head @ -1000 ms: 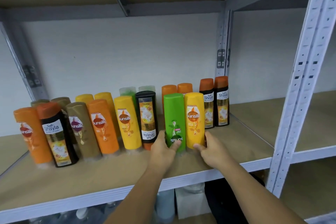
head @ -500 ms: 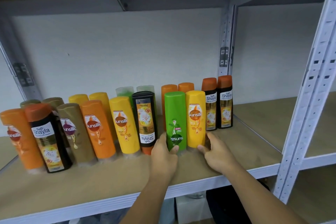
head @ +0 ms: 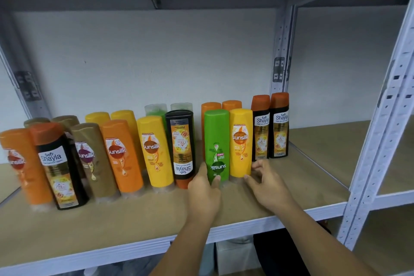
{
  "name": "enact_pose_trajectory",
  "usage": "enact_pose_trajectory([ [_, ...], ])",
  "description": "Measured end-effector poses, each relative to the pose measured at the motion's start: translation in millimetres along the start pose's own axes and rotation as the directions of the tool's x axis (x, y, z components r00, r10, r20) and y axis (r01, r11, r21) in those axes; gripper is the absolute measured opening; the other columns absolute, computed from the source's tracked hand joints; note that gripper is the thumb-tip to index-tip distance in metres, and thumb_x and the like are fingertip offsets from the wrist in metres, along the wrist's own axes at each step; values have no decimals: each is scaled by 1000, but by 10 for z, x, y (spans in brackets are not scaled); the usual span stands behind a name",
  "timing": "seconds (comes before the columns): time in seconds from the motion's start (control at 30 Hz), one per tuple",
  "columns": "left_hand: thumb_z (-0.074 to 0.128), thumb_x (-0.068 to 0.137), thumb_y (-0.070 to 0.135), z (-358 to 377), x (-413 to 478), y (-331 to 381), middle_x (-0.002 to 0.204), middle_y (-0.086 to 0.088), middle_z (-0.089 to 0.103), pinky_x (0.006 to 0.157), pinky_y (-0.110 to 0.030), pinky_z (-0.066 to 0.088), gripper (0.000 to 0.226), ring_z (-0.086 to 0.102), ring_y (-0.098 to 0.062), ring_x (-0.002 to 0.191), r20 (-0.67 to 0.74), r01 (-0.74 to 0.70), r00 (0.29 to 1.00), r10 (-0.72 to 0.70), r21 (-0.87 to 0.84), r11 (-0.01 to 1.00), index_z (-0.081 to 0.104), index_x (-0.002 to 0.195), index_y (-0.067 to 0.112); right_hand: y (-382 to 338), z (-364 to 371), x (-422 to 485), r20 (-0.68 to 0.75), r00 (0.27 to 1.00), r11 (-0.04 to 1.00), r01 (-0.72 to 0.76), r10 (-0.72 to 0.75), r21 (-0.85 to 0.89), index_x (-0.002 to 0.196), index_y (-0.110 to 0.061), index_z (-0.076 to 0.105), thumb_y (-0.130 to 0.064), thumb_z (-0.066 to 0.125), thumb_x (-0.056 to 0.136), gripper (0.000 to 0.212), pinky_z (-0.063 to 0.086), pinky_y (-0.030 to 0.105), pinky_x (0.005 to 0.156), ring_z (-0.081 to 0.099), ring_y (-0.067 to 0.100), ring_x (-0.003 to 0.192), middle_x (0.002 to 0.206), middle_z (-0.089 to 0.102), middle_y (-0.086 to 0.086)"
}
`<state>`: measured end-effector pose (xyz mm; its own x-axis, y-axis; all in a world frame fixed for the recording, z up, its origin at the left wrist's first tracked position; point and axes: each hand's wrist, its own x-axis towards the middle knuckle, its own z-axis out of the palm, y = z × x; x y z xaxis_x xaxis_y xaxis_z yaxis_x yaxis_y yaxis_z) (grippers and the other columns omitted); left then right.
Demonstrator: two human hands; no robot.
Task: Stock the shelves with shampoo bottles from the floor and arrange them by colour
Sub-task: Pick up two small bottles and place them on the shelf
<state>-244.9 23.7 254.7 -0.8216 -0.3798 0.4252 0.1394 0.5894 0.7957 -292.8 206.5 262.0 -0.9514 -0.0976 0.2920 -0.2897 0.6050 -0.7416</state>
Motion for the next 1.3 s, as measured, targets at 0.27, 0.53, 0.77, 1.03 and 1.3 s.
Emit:
enact_pose_trajectory([
  [0.27,66,95,23,-10,8,6,117,5,71,90,-31,54,35,65,-18,107,1,33,999,-33,11,999,56,129,21,-27,-9,-7,1,1000,999,16,-16,-36,93,-33,49,-33,68,91,19,53,41,89,63,15,100,100,67,-12],
  [0.53,65,95,27,-8,17,5,115,4,72,88,-34,56,34,66,-19,104,9,30,999,-31,34,999,57,128,20,-19,-5,14,-3,1000,1000,5,-5,-8,93,-33,52,-32,66,94,14,53,40,88,64,10,96,98,68,-14],
  [0.77,62,97,27,-52,-10,41,109,-1,72,80,-32,55,33,67,-22,95,40,22,999,-25,75,997,56,127,16,-54,-35,-24,17,1000,999,-11,11,-43,100,-30,54,-34,65,94,13,51,37,89,63,15,105,107,68,-8],
  [1.03,56,98,39,-418,-374,146,102,-8,69,76,-32,48,40,62,-26,94,308,-171,949,67,323,931,57,131,18,-153,-311,-511,331,939,923,208,-95,-325,143,-23,54,-32,53,101,43,40,29,108,53,18,129,143,57,-1],
  [1.3,44,102,40,-817,-999,199,134,-7,59,99,-38,44,40,53,-27,122,601,-532,771,209,430,729,56,129,13,-400,-659,-1327,569,820,874,322,-64,-365,159,-20,27,-37,43,107,57,12,31,124,16,16,153,166,22,-3],
])
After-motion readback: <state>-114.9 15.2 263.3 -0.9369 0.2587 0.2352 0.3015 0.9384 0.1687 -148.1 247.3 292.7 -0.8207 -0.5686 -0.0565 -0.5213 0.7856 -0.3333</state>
